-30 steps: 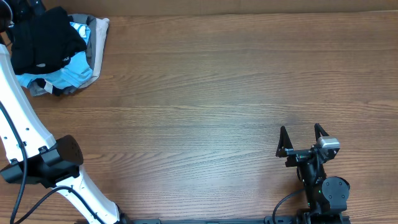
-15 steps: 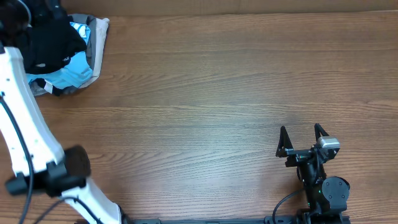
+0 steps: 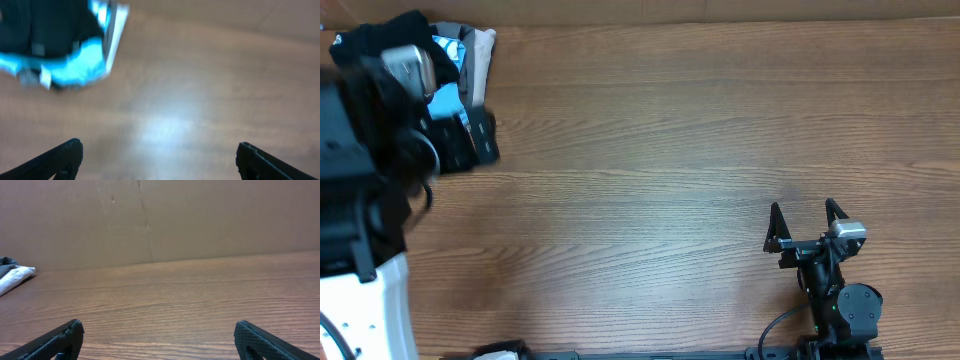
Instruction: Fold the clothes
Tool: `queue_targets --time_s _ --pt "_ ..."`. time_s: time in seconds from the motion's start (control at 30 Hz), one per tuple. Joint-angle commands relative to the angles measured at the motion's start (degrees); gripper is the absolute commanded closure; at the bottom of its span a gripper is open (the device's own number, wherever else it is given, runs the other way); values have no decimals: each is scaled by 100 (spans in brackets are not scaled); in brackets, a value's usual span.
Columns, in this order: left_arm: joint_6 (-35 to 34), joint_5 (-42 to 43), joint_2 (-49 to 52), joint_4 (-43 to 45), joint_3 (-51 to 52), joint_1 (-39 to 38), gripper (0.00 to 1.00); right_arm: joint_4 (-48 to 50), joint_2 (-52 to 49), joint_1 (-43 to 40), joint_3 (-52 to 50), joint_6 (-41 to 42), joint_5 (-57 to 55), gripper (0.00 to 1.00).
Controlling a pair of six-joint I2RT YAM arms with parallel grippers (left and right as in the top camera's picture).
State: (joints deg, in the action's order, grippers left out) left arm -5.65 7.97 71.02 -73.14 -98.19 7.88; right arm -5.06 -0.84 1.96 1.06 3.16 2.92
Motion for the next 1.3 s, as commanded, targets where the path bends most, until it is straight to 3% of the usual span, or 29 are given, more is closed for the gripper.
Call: queue_targets --time_s 0.0,0.13,0.4,0.53,0.6,0.73,0.93,1.1,1.27 --pt "-13 -535 -658 -33 1115 -55 0 39 68 -11 -59 -20 -46 0" --pt "-13 -1434 -1355 79 2291 -83 0 39 68 -11 -59 -20 -46 0" --pt "52 -1665 -2391 186 3248 -442 0 39 68 -11 -59 -20 -46 0" --pt "133 -1438 -3005 1436 3829 -570 0 39 68 -11 -59 -20 -46 0" --pt "564 -931 -3442 2494 4527 -654 0 39 68 -11 -59 -20 -46 0" --pt "973 -376 -4065 3716 5565 -726 0 39 68 -11 -59 -20 -46 0" --pt "999 -92 -5086 5729 7110 -791 0 39 68 -11 -59 -20 -46 0" --pt "990 7 -5853 6822 8150 -793 0 39 68 -11 -59 -20 -46 0" --pt "990 2 -6391 7263 8802 -791 0 39 68 -11 -59 -20 -46 0"
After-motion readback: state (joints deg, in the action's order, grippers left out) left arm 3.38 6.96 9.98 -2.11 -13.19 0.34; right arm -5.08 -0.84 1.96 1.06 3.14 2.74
